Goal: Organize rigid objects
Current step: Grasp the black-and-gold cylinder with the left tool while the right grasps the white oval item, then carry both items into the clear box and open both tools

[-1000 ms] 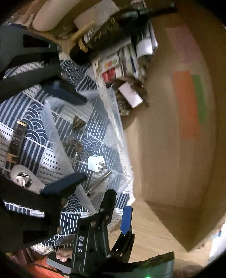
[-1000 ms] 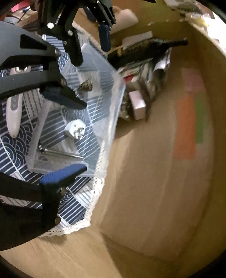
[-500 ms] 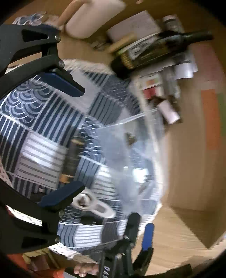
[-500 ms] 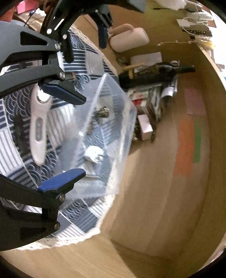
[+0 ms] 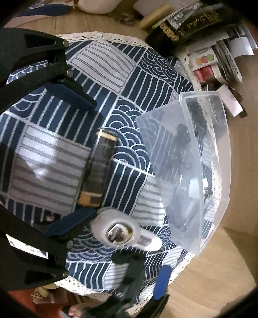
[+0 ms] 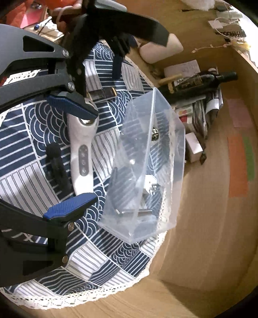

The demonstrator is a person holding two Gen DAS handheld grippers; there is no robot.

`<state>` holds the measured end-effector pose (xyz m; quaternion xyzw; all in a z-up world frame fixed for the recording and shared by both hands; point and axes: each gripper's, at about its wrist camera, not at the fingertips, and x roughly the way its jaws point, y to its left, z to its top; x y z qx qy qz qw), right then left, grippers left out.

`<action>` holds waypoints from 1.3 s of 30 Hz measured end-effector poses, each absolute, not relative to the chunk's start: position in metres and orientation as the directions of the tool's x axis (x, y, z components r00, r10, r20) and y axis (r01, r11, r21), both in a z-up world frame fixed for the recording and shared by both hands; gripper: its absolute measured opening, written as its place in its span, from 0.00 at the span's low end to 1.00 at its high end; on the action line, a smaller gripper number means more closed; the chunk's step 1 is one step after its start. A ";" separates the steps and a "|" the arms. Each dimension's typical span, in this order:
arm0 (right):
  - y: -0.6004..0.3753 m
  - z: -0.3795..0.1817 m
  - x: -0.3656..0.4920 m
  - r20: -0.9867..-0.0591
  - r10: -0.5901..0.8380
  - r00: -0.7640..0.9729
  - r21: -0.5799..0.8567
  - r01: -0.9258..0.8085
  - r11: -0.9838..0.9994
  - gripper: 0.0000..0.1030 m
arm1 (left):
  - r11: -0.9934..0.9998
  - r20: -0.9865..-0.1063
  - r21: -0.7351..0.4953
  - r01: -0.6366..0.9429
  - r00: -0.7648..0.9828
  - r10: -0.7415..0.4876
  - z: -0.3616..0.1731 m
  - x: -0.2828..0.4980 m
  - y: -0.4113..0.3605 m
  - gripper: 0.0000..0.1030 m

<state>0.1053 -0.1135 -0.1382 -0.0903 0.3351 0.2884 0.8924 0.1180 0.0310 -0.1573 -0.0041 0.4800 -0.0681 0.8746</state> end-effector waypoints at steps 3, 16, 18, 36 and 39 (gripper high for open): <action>-0.107 -0.141 0.102 -0.659 0.466 0.590 0.041 -0.590 0.806 0.71 | 0.991 -0.830 -0.066 0.116 0.545 -0.119 -0.159 0.119 0.034 0.79; -0.054 -0.166 0.098 -0.707 0.420 0.568 -0.046 -0.630 0.775 0.67 | 0.992 -0.755 -0.122 -0.013 0.651 -0.084 -0.135 0.078 0.076 0.79; -0.053 -0.167 0.098 -0.698 0.403 0.592 -0.073 -0.618 0.783 0.62 | 0.991 -0.743 -0.129 -0.024 0.665 -0.081 -0.131 0.071 0.080 0.79; -0.090 -0.104 0.076 -0.539 0.420 0.730 -0.087 -0.544 0.834 0.59 | 0.991 -0.634 -0.137 -0.002 0.769 -0.086 -0.089 0.059 0.068 0.79; -0.095 -0.089 0.080 -0.503 0.417 0.757 -0.100 -0.530 0.842 0.59 | 0.991 -0.607 -0.131 0.001 0.790 -0.082 -0.076 0.062 0.064 0.79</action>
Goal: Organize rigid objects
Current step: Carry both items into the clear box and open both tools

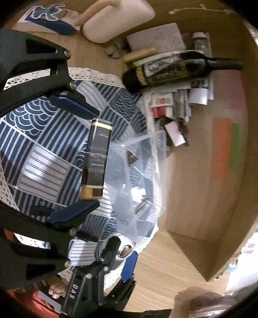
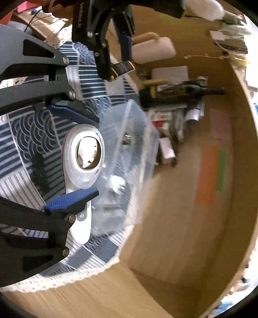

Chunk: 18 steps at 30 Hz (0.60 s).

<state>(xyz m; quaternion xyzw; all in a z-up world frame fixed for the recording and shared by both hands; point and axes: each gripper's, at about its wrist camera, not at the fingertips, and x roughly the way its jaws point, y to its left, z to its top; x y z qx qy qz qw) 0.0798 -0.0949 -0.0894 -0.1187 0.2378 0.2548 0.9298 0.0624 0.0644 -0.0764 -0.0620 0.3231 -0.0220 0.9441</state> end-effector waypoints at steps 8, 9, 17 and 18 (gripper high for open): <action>-0.092 -0.060 0.106 -0.435 0.423 0.795 -0.133 -0.521 0.843 0.59 | 0.992 -0.571 -0.123 0.004 0.818 -0.074 -0.054 0.085 0.057 0.79; -0.089 -0.058 0.112 -0.433 0.424 0.795 -0.139 -0.524 0.840 0.59 | 0.992 -0.571 -0.124 0.003 0.817 -0.074 -0.053 0.088 0.057 0.79; -0.069 -0.067 0.158 -0.477 0.413 0.776 -0.189 -0.549 0.814 0.59 | 0.986 -0.618 -0.167 0.007 0.779 -0.110 -0.056 0.134 0.059 0.79; -0.068 -0.071 0.164 -0.490 0.412 0.768 -0.189 -0.555 0.810 0.59 | 0.985 -0.624 -0.172 0.008 0.773 -0.115 -0.057 0.140 0.060 0.79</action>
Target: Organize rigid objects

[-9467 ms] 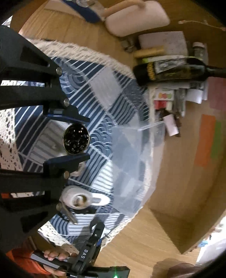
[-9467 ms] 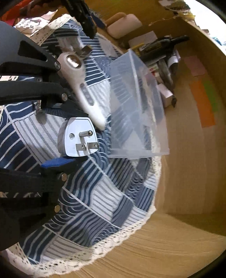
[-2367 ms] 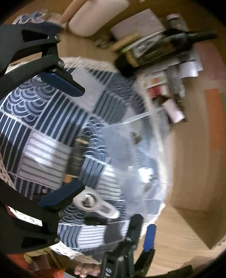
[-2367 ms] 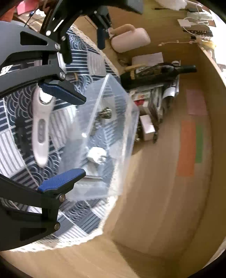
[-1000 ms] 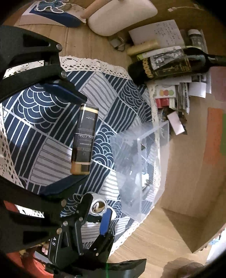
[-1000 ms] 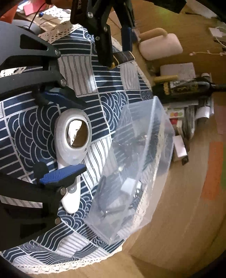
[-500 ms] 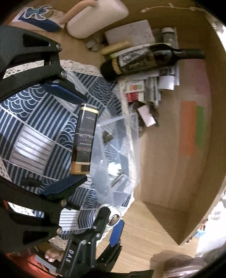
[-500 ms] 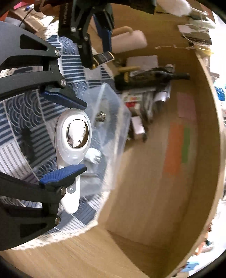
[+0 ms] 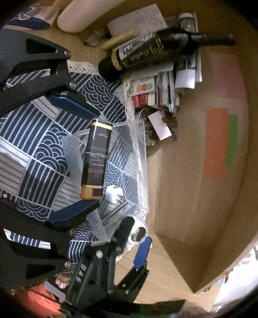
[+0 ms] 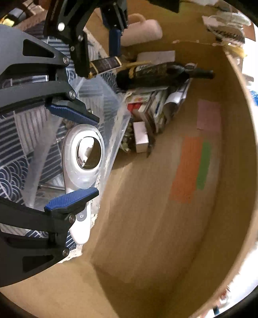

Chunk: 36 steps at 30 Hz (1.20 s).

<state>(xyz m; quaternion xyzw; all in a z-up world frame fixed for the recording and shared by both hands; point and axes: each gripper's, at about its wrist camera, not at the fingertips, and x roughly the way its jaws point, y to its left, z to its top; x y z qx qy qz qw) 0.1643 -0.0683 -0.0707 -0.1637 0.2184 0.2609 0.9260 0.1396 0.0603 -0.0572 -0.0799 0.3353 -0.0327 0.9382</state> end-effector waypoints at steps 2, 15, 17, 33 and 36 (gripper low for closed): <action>-0.066 -0.079 0.178 -0.521 0.409 0.749 -0.186 -0.567 0.802 0.59 | 0.984 -0.638 -0.175 0.013 0.760 -0.124 -0.060 0.152 0.061 0.79; -0.052 -0.108 0.215 -0.610 0.367 0.702 -0.246 -0.608 0.755 0.59 | 0.994 -0.692 -0.096 0.045 0.715 -0.099 -0.087 0.191 0.059 0.79; -0.048 -0.110 0.217 -0.622 0.356 0.698 -0.264 -0.614 0.744 0.59 | 0.995 -0.697 -0.088 0.045 0.711 -0.094 -0.089 0.193 0.058 0.78; -0.073 -0.075 0.190 -0.607 0.396 0.689 -0.162 -0.595 0.787 0.62 | 0.995 -0.651 -0.099 0.020 0.755 -0.080 -0.063 0.163 0.055 0.82; -0.081 -0.068 0.176 -0.592 0.402 0.698 -0.151 -0.586 0.796 0.63 | 0.995 -0.629 -0.095 0.010 0.775 -0.068 -0.055 0.149 0.053 0.86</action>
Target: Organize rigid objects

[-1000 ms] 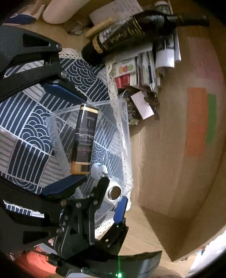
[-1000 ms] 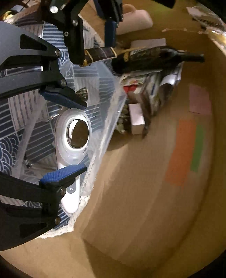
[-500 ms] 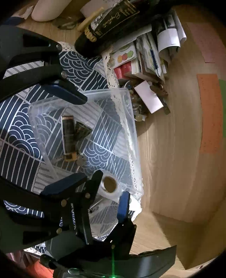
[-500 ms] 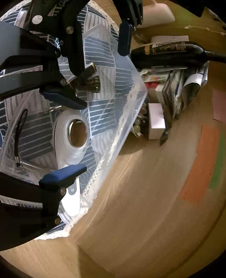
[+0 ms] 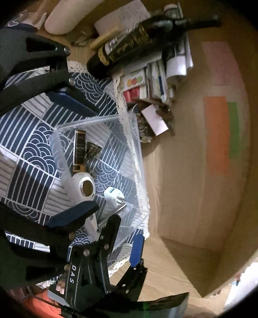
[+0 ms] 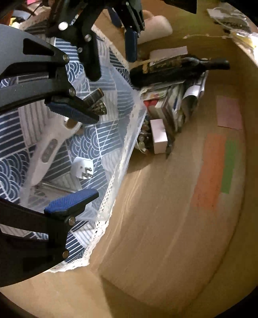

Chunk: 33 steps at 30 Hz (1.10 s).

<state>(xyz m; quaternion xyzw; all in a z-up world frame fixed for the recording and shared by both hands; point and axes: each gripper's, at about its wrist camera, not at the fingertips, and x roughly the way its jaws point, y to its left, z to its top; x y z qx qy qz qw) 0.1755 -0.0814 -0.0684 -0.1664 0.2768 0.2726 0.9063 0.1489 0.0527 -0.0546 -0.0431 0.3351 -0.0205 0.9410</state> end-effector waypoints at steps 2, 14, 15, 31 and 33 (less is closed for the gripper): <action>-0.090 -0.066 0.164 -0.582 0.407 0.704 -0.140 -0.580 0.803 0.66 | 0.996 -0.615 -0.085 0.002 0.786 -0.054 -0.050 0.136 0.051 0.88; -0.121 -0.103 0.115 -0.636 0.422 0.646 -0.030 -0.567 0.823 0.78 | 0.996 -0.679 -0.085 0.004 0.732 -0.061 -0.089 0.077 0.030 0.90; -0.122 -0.108 0.112 -0.645 0.419 0.639 -0.026 -0.567 0.823 0.80 | 0.996 -0.687 -0.089 0.004 0.724 -0.065 -0.094 0.075 0.029 0.90; -0.120 -0.173 0.109 -0.758 0.390 0.522 0.030 -0.570 0.821 0.62 | 0.995 -0.751 -0.082 0.051 0.653 -0.096 -0.158 0.036 -0.008 0.70; -0.120 -0.172 0.109 -0.757 0.396 0.520 0.038 -0.570 0.821 0.56 | 0.996 -0.744 -0.061 0.071 0.662 -0.093 -0.160 0.032 -0.013 0.61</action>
